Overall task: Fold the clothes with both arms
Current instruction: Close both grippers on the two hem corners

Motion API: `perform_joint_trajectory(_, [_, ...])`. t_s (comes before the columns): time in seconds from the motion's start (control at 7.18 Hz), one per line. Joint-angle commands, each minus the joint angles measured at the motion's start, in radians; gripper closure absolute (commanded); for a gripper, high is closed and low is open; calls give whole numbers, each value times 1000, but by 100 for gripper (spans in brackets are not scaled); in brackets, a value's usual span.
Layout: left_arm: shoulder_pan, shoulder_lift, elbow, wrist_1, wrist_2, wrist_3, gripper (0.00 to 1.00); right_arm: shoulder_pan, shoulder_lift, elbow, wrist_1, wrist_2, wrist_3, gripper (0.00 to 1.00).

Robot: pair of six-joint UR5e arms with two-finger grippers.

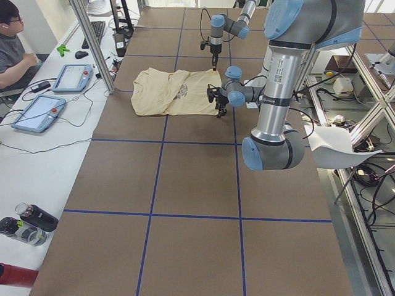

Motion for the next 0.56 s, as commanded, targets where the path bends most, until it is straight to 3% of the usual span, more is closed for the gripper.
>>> perform_joint_trajectory(0.0, [5,0,-2,11,0,0,42,2,0,2,0,7,0,100])
perform_joint_trajectory(0.42, [14,-8,-2,18,0,0,42,6,-2,6,0,9,0,100])
